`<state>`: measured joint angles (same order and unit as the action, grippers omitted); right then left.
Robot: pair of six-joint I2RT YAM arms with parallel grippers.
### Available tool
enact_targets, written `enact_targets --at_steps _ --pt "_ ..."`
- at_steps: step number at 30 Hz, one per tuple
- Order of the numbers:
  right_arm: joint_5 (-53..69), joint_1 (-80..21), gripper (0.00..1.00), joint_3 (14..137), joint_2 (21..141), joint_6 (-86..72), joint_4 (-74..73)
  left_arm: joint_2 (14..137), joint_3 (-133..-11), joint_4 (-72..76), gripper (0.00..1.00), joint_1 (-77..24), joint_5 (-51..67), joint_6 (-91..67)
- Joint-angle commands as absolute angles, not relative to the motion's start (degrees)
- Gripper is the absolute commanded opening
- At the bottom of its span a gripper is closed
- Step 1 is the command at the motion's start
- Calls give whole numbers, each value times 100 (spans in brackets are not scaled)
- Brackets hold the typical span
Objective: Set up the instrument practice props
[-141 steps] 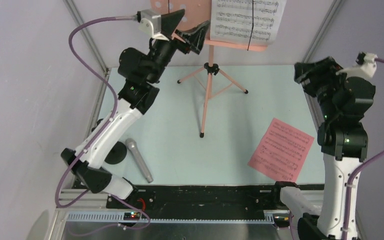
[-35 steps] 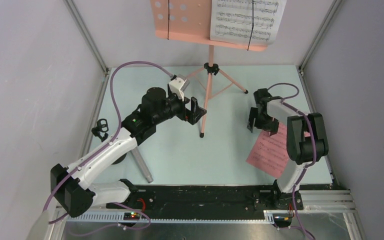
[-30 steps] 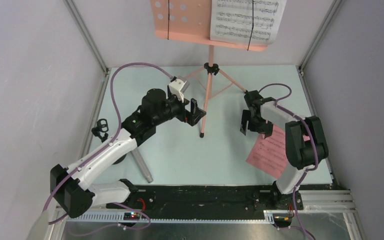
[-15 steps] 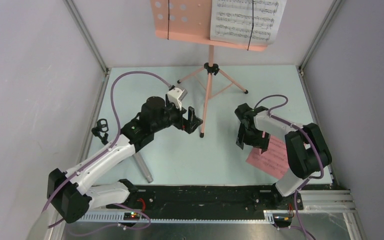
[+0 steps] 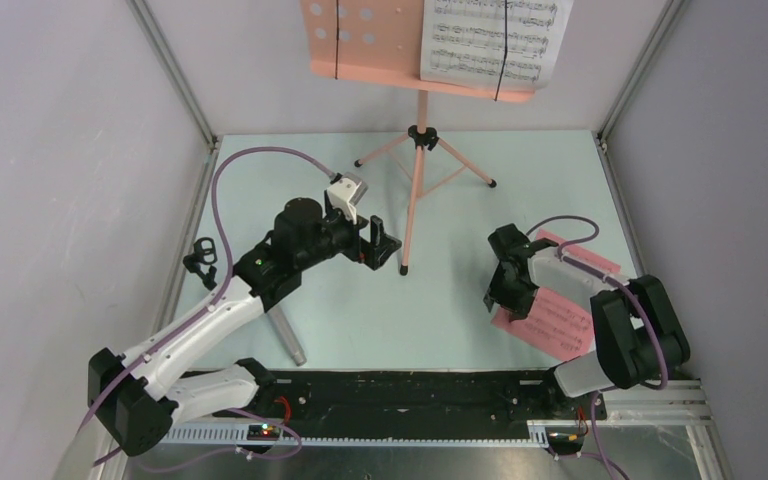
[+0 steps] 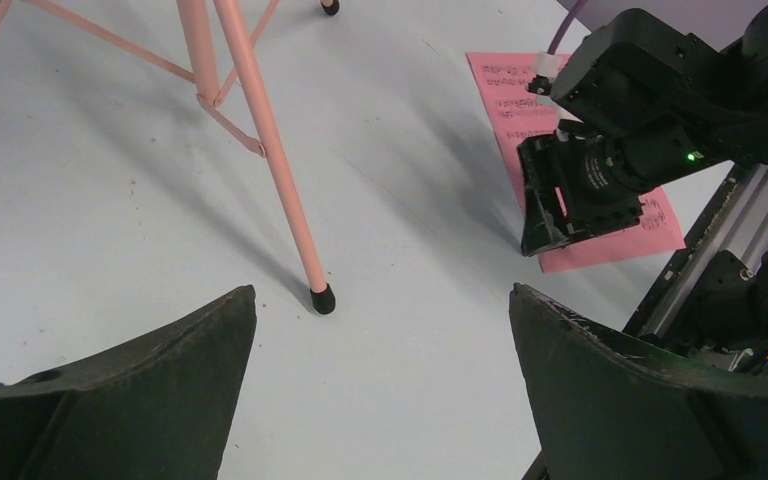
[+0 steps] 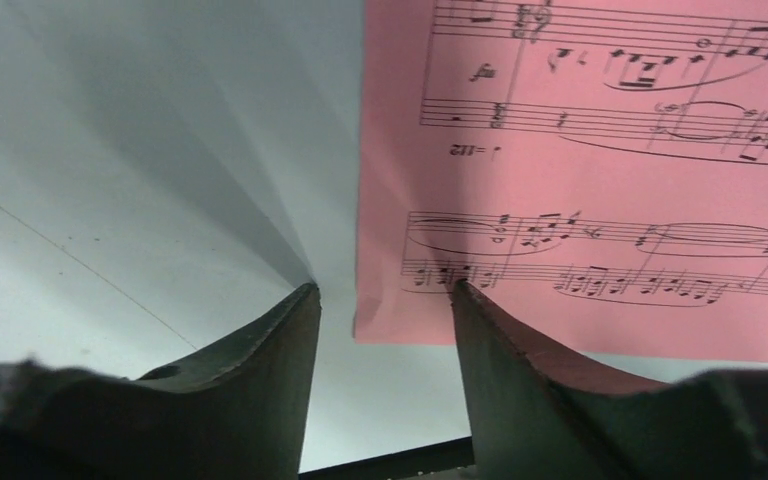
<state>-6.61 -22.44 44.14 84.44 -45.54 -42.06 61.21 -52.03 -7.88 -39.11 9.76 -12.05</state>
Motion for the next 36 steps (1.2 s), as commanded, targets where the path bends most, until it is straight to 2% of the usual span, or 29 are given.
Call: enact_targets --at_steps 1,4,9,12,19,25,28,36 --pt "-468 -2174 50 3934 8560 -4655 -3665 5956 -5167 -643 100 -3943 905 -1283" --pt "-490 -2134 41 3914 8518 -4593 -3613 5962 -5176 -642 100 -3938 919 -1279" --pt "-508 -2125 15 3910 8486 -4483 -3547 5976 -5187 -644 100 -3940 940 -1291" --pt "-503 -2123 9 3906 8462 -4424 -3486 5977 -5194 -642 100 -3946 951 -1292" --pt "-291 -2150 6 3904 8165 -4302 -3276 6069 -5179 -641 100 -3941 1168 -1387" --pt "448 -2117 6 3929 7641 -4391 -3230 6254 -4997 -440 100 -4097 1441 -1561" --pt "825 -2033 10 3969 7401 -4796 -3147 6416 -4829 -94 100 -4343 1567 -1644" --pt "2005 -1942 7 4006 7162 -6727 -1782 7044 -4093 1463 99 -4931 1288 -1668"
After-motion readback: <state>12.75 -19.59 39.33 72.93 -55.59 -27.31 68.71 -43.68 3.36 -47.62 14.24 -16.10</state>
